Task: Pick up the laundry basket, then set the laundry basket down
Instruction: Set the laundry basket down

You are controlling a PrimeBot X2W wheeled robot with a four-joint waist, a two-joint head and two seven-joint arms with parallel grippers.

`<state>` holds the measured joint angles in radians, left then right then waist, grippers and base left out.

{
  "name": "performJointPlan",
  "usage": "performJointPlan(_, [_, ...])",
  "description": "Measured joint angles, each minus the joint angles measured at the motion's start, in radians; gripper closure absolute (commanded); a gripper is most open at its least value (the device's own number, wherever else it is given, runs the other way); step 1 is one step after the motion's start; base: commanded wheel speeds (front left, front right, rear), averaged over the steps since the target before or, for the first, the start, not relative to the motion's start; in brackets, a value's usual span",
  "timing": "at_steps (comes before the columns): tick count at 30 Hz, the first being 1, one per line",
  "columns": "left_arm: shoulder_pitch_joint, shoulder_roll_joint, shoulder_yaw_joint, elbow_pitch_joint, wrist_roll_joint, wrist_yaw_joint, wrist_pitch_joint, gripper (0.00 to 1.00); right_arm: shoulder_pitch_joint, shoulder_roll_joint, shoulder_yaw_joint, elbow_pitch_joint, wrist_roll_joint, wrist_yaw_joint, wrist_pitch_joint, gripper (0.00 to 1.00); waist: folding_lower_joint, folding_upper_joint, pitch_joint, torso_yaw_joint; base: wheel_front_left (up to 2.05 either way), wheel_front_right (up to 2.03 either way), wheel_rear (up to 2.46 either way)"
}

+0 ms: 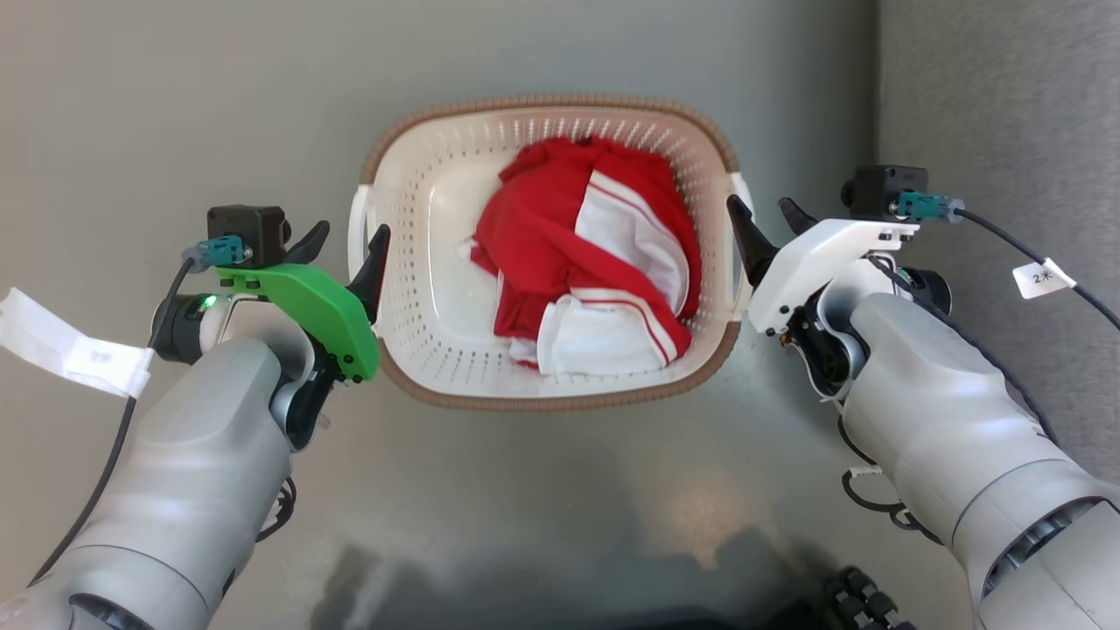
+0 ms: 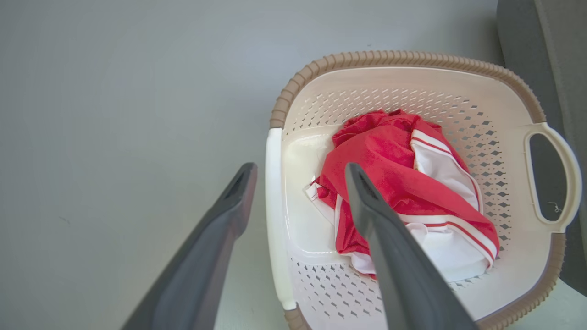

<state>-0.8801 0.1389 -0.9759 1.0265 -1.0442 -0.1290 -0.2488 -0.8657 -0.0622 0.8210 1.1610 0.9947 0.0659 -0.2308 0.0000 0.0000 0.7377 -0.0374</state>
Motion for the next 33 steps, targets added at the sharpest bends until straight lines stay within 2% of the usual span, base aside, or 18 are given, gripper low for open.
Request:
performJointPlan(4, [0.004, 0.005, 0.014, -0.018, 0.0, 0.0, 0.0, 0.0, 0.008, 0.0, -0.003, 0.0, -0.001, 0.007, -0.008, 0.0, 0.0, 0.0, -0.053, -0.005, 0.0, 0.0, 0.0])
performJointPlan(11, [0.007, 0.043, 0.102, -0.091, 0.021, 0.0, 0.0, 0.0, 0.018, 0.0, -0.017, -0.008, -0.016, 0.012, -0.019, 0.0, 0.0, 0.0, -0.151, -0.01, 0.0, 0.0, 0.0])
performJointPlan(20, [0.114, 0.073, 0.202, -0.191, 0.093, 0.0, -0.003, 0.0, 0.041, -0.039, -0.106, -0.136, -0.077, 0.012, -0.02, 0.0, -0.0001, 0.0, -0.279, -0.011, 0.0, 0.0, 0.0])
performJointPlan(28, [0.205, 0.084, 0.328, -0.304, 0.18, 0.0, -0.003, 0.0, 0.137, -0.096, -0.216, -0.262, -0.148, -0.024, -0.02, 0.0, -0.0001, 0.0, -0.394, -0.004, 0.0, 0.0, 0.0])
performJointPlan(33, [0.284, 0.086, 0.404, -0.377, 0.234, 0.012, -0.003, 0.0, 0.212, -0.104, -0.263, -0.347, -0.21, -0.039, -0.02, 0.0, -0.0001, 0.0, -0.466, 0.004, 0.0, 0.0, 0.0])
